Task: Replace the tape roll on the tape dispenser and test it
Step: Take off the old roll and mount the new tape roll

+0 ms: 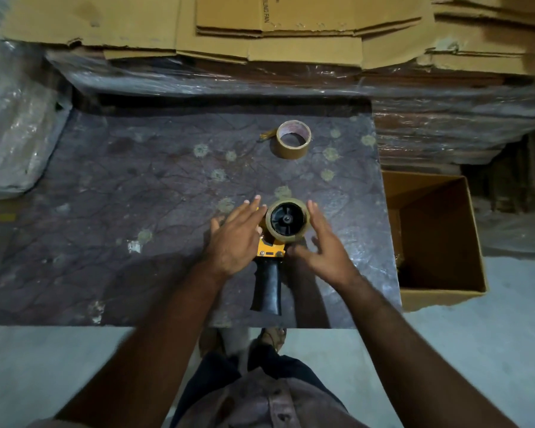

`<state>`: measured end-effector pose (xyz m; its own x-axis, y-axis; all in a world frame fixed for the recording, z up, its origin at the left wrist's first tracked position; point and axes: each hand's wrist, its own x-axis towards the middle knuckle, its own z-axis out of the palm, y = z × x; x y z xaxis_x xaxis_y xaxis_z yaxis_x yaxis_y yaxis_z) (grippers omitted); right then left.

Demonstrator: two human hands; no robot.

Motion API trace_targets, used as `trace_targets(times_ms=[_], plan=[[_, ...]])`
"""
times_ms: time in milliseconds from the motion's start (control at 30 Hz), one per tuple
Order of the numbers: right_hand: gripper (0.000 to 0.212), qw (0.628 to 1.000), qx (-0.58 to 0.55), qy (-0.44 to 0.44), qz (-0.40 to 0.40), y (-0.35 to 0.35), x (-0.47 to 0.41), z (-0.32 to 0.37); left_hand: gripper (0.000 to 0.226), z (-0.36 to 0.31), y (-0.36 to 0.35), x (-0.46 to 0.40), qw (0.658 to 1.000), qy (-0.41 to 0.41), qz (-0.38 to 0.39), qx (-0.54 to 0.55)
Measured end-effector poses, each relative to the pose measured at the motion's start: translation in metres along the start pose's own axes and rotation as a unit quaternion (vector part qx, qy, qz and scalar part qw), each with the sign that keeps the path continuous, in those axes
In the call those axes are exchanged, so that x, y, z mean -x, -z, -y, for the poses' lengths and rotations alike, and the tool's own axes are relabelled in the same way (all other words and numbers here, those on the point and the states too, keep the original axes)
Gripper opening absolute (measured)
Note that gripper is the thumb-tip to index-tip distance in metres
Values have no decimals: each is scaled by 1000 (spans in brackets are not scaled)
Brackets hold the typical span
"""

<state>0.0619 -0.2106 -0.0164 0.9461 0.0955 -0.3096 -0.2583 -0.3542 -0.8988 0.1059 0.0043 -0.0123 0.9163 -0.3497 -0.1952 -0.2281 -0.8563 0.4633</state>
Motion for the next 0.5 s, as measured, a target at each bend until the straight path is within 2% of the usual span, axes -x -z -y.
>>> trace_targets(times_ms=[67,100,167,300,367,500], plan=[[65,972,-222,-70,-24,1,20,10,49,7,-4,13,995,2,-73,73],[56,950,-294,-100,-31,3,28,13,48,11,-7,20,989,-7,-108,98],[53,908,-385,-162,-42,6,42,2,46,17,-15,35,981,-10,-150,124],[88,835,-427,-346,37,-4,49,-27,60,22,-28,60,983,1,-130,129],[98,823,-417,-381,65,-20,44,-35,67,25,-31,67,985,4,-116,128],[103,810,-434,-387,73,-56,30,-36,73,35,-30,76,988,38,-98,116]])
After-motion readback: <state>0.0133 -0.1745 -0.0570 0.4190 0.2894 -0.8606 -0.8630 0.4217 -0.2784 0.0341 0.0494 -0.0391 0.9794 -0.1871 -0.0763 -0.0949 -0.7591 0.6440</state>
